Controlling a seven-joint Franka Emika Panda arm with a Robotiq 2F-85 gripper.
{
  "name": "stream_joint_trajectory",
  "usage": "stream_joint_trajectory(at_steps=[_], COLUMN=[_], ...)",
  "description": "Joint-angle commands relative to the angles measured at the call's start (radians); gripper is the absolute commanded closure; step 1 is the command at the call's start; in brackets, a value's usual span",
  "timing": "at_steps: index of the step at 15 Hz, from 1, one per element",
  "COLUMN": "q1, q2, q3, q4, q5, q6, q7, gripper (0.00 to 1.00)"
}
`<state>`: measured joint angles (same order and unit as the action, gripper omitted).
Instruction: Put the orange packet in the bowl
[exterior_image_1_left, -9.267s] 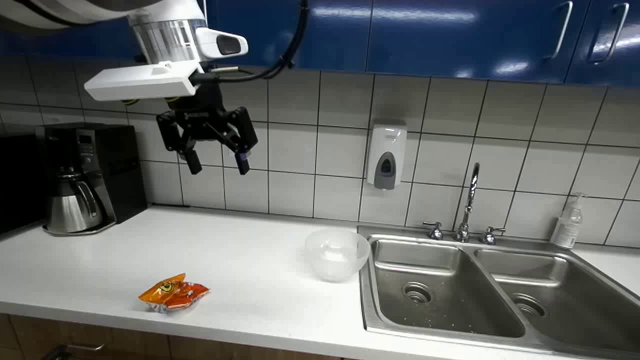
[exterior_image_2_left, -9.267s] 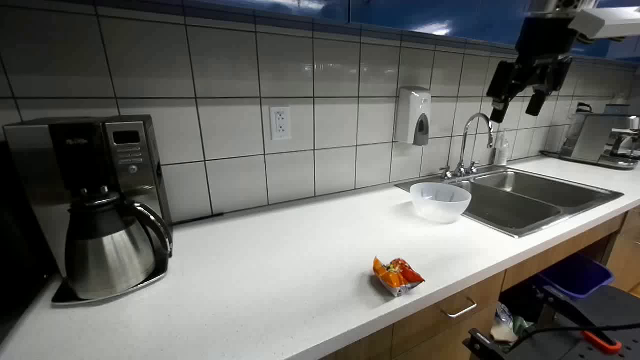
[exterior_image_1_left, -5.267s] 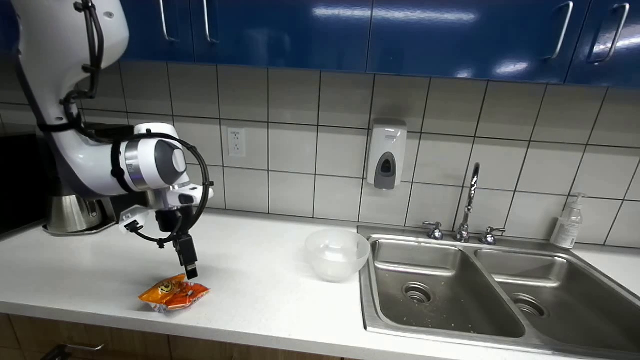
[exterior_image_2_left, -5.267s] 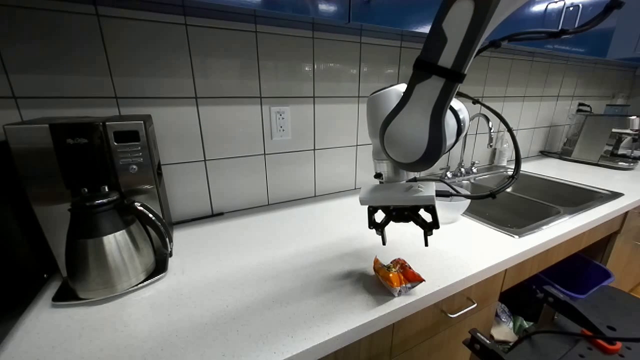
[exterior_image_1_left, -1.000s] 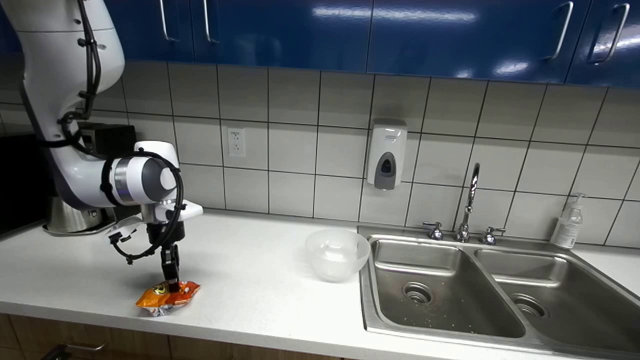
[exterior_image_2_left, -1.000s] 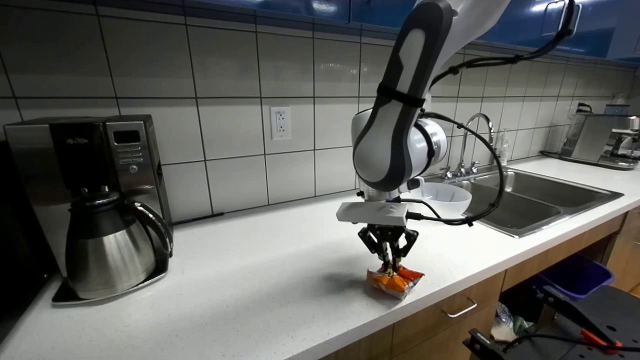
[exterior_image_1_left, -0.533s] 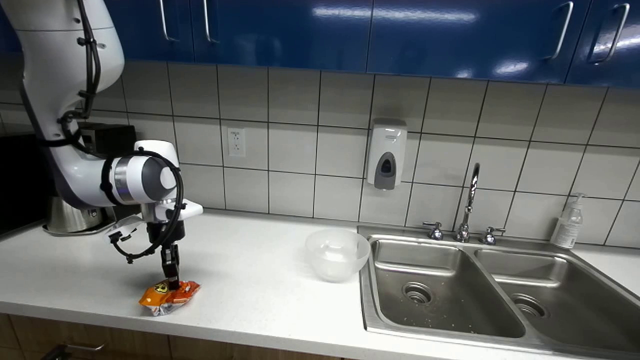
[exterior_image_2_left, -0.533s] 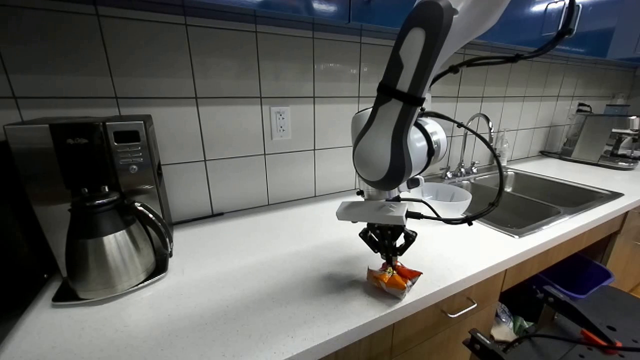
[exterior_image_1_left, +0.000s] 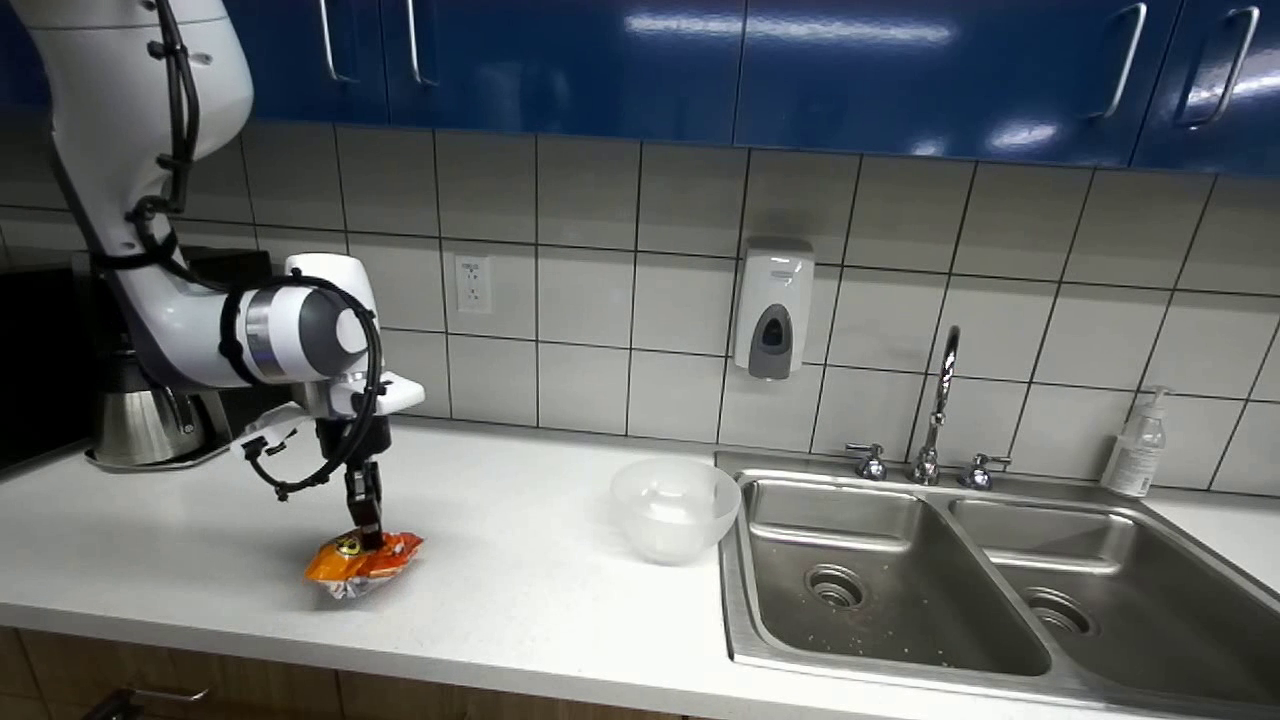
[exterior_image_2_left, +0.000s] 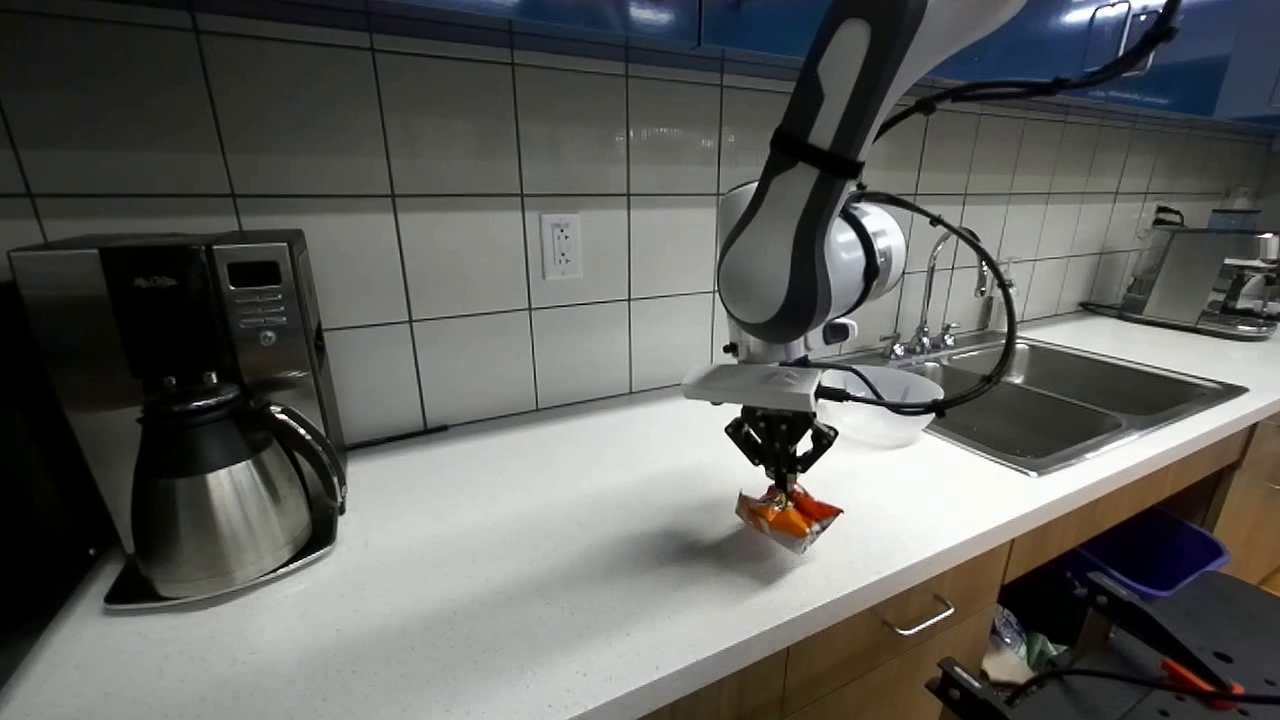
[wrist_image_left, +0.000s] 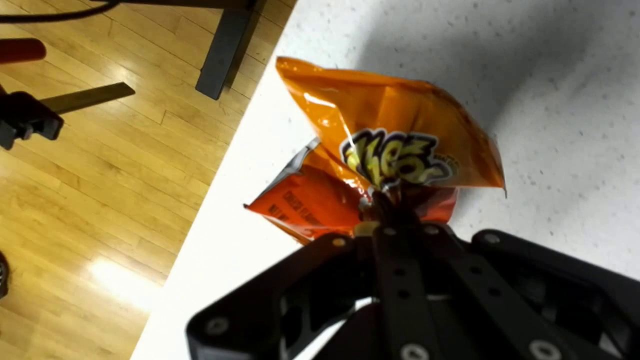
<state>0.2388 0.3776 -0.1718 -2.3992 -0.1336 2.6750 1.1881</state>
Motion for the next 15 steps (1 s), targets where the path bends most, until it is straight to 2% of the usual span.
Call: stream_joint_trajectory(at_steps=[1, 11, 15], q1=[-0.043, -0.146, -0.142], q2=[-0.084, 0.026, 0.109], q3=[-0.032, -0.124, -0.192], q4=[0.007, 0.198, 0.295], q5=[-0.017, -0.026, -0.05], q6=[-0.044, -0.072, -0.057], q7=[-0.016, 0.023, 0.072], gripper=[1.0, 1.0, 1.0])
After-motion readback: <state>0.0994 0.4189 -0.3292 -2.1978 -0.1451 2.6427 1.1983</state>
